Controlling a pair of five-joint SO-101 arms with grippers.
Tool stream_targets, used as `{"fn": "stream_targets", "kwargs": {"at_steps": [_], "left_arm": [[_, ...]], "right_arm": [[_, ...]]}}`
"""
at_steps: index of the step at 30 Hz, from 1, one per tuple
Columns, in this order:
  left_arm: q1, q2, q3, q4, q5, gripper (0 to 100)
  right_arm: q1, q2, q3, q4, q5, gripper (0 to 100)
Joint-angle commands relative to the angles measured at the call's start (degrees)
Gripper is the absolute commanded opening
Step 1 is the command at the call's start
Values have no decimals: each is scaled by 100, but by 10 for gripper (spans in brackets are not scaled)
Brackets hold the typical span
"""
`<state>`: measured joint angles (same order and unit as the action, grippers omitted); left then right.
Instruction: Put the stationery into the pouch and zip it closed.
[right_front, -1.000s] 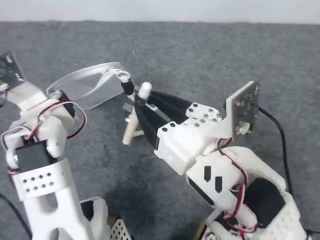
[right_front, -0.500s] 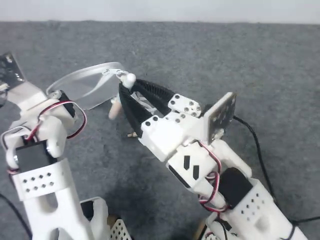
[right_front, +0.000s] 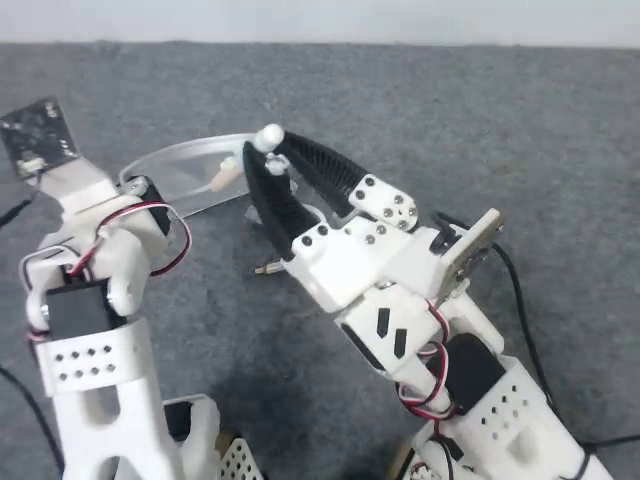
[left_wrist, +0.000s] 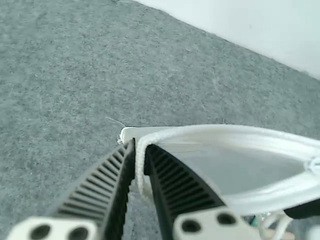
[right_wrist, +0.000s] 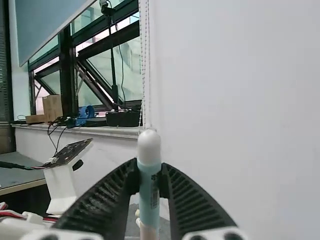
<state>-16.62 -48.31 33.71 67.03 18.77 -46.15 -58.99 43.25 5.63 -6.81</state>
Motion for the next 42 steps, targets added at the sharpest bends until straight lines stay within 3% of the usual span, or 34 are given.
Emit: {"fn": "stream_targets", "kwargs": {"at_steps": [1, 5, 15, 22, 39, 42], "left_arm": [[44, 70, -321, 44, -88, 10], [44, -167, -242, 44, -88, 10], [316, -1020, 347, -193, -88, 10], [325, -1020, 418, -308, -88, 10], [308, -1020, 418, -281, -88, 10], [299, -1020, 426, -281, -88, 10]], "right_arm": [[189, -110, -62, -163, 79, 6], [207, -101, -62, -189, 79, 6], [224, 822, 264, -1446, 114, 6], [224, 831, 510, -1446, 580, 6], [180, 892, 1486, -1411, 598, 7], [180, 857, 1556, -1411, 598, 50]]}}
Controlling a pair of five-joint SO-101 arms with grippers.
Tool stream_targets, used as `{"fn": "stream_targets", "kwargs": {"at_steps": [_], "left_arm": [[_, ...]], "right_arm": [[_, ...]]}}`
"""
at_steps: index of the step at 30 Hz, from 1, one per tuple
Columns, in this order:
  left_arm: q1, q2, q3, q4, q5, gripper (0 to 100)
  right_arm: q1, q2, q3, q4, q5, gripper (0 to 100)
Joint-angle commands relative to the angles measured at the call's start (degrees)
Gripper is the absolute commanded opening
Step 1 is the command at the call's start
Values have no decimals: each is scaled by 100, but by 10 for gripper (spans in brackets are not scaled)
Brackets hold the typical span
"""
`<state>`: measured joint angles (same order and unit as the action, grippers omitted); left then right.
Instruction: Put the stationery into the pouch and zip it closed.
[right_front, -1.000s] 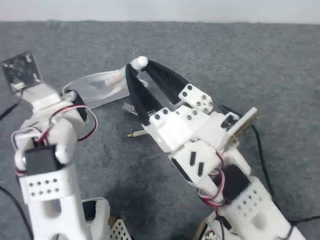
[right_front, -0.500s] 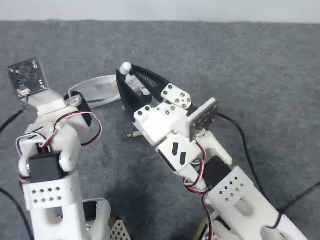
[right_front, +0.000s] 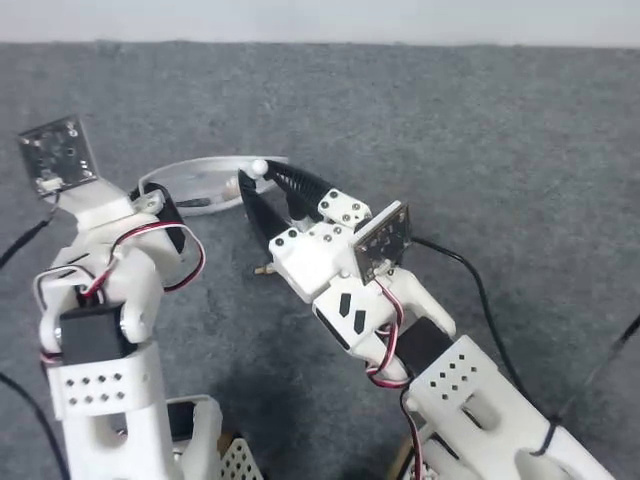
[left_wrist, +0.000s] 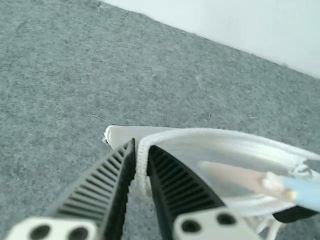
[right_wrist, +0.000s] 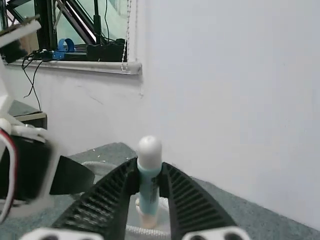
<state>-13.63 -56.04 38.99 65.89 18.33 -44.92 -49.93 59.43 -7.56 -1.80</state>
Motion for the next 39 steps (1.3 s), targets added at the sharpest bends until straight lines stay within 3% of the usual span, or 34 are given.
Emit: {"fn": "stream_targets", "kwargs": {"at_steps": [1, 5, 9, 22, 29, 36, 39], "left_arm": [[0, -246, -101, -167, -44, 10], [-9, -246, -101, -167, -44, 10], [-9, -246, -101, -167, -44, 10], [-26, -246, -75, -167, -44, 10], [-589, -255, -66, -176, -35, 10], [-949, -255, -66, -167, 35, 10], [-1046, -255, -57, -167, 114, 10]], "right_arm": [[57, -84, -18, -92, 88, 80], [57, -400, 167, -92, 70, 167], [57, -875, 325, 22, 70, 147], [75, -1156, -211, 1851, 62, 155], [92, -1209, -255, 2378, 70, 155], [233, -1147, -1196, 4163, 26, 152], [549, -1138, -1512, 4611, -334, 152]]}}
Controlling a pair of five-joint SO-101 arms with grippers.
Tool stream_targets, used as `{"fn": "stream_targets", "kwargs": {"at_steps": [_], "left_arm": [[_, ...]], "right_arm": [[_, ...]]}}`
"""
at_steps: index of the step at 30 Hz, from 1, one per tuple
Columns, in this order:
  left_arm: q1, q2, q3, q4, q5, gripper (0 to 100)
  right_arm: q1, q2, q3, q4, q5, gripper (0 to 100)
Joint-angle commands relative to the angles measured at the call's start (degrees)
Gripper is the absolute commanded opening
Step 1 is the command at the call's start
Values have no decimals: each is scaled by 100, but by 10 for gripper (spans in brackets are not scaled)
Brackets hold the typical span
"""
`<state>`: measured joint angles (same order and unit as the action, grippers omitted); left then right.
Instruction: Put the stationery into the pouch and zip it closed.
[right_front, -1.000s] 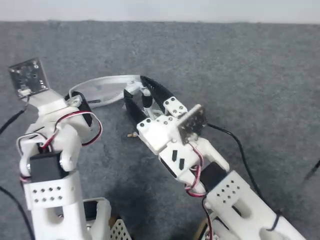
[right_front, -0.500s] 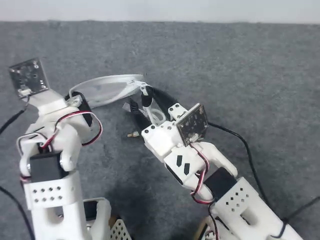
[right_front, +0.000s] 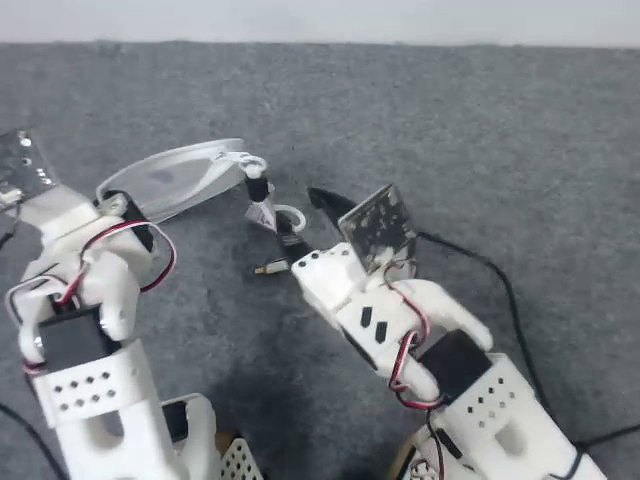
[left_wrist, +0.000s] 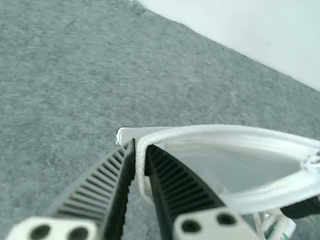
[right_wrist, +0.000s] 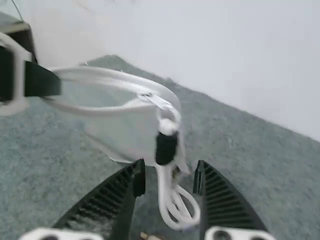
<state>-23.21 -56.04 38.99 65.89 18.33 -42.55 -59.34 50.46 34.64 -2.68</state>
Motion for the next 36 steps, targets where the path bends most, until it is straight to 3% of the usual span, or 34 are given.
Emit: {"fn": "stream_targets", "kwargs": {"at_steps": [1, 7, 13, 26, 36], "left_arm": [[-97, -255, -57, -167, 114, 10], [-123, -255, -48, -167, 114, 10], [-132, -255, -48, -167, 114, 10], [-589, -255, -48, -185, 220, 10], [-589, -255, -40, -176, 211, 10]], "right_arm": [[418, -198, -695, 497, -325, 152], [611, -110, -809, 980, -387, 152], [637, 884, -967, 1033, -413, 152], [1138, 3125, -1969, 1059, -1512, 152], [1200, 4699, -3253, 2246, -2224, 154]]}}
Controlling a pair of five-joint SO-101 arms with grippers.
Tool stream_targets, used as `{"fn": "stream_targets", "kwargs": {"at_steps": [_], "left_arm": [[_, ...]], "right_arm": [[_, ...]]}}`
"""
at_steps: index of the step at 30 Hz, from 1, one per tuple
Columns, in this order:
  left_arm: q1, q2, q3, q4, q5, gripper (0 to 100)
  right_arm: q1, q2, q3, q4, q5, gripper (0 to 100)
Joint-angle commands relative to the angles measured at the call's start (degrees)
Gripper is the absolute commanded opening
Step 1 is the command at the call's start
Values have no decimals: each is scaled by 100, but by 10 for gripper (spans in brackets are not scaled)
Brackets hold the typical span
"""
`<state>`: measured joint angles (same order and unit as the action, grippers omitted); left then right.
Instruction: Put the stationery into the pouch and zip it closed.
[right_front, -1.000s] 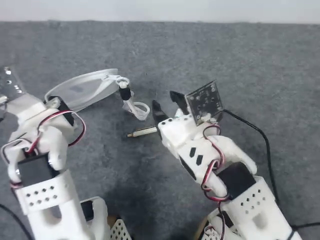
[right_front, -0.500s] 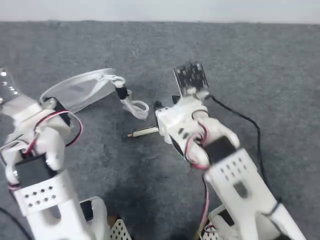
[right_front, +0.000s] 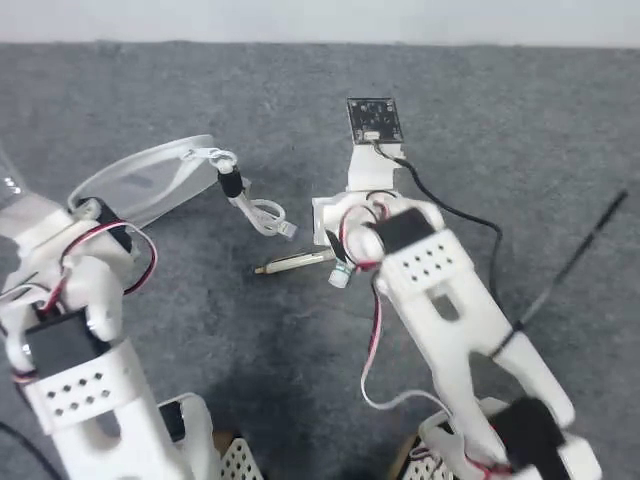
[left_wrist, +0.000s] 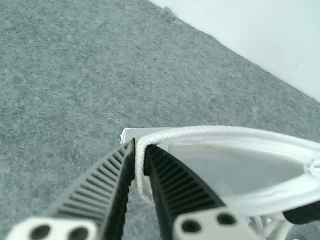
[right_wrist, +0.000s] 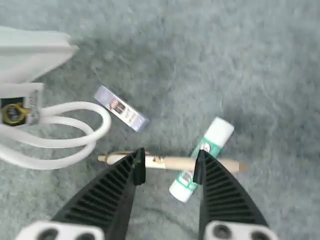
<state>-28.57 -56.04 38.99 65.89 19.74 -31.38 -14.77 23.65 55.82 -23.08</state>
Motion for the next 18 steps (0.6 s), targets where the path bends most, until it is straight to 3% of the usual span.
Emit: {"fn": "stream_targets", "kwargs": {"at_steps": [1, 18], "left_arm": [[-53, -255, -40, -167, 70, 10], [-53, -264, 48, -202, 62, 10]], "right_arm": [[92, 409, -633, 127, -246, 152], [233, 2176, -1758, 954, -791, 155]]}}
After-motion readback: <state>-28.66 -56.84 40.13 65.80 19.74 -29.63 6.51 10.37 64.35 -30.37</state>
